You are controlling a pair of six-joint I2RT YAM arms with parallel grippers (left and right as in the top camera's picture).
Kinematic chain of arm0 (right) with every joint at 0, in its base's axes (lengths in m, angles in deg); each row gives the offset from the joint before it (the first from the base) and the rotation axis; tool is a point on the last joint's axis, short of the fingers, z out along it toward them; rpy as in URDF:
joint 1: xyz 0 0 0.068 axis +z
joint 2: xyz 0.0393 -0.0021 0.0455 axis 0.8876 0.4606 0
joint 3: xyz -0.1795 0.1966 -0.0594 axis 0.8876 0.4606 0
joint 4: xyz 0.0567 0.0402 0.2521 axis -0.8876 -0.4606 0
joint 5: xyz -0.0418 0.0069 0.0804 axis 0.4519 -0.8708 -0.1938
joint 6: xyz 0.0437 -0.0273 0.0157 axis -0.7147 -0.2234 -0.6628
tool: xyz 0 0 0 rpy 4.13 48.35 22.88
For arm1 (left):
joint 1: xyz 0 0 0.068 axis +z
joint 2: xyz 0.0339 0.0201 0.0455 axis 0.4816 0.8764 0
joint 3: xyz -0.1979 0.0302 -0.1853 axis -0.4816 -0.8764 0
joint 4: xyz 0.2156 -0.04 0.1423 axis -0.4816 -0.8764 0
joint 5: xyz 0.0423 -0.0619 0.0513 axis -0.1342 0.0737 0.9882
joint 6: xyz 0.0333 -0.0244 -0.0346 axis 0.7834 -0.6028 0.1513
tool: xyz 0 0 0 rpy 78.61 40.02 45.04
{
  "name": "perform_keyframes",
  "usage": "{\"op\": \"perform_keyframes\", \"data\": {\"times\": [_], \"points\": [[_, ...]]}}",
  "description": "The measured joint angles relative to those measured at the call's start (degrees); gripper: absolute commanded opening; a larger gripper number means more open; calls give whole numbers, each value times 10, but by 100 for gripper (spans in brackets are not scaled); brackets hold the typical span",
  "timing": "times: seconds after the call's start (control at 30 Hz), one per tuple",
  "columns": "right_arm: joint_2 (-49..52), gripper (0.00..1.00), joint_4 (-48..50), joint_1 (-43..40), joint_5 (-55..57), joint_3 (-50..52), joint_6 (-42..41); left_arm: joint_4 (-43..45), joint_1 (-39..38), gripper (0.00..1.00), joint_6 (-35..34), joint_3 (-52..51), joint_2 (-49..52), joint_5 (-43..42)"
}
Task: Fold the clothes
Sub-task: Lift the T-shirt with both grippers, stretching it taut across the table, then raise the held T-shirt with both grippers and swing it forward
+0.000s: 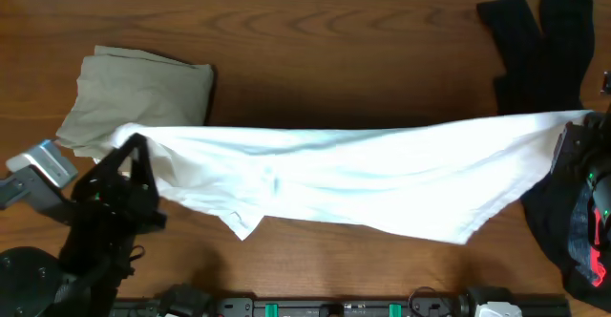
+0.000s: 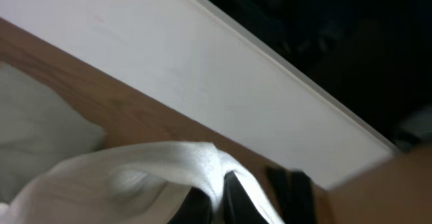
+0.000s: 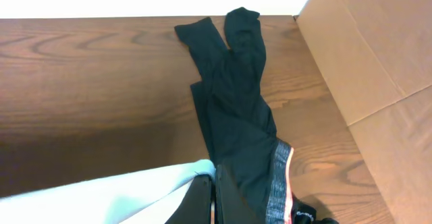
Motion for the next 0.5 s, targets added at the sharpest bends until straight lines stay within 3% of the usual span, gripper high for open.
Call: {"op": "perform_keyframes", "data": {"times": [0.27, 0.5], "points": [[-18, 1, -26, 0, -11, -24, 0, -7, 0, 6, 5, 14, 2, -127], [-34, 1, -51, 0, -10, -91, 0, -26, 0, 6, 37, 82, 3, -153]]}}
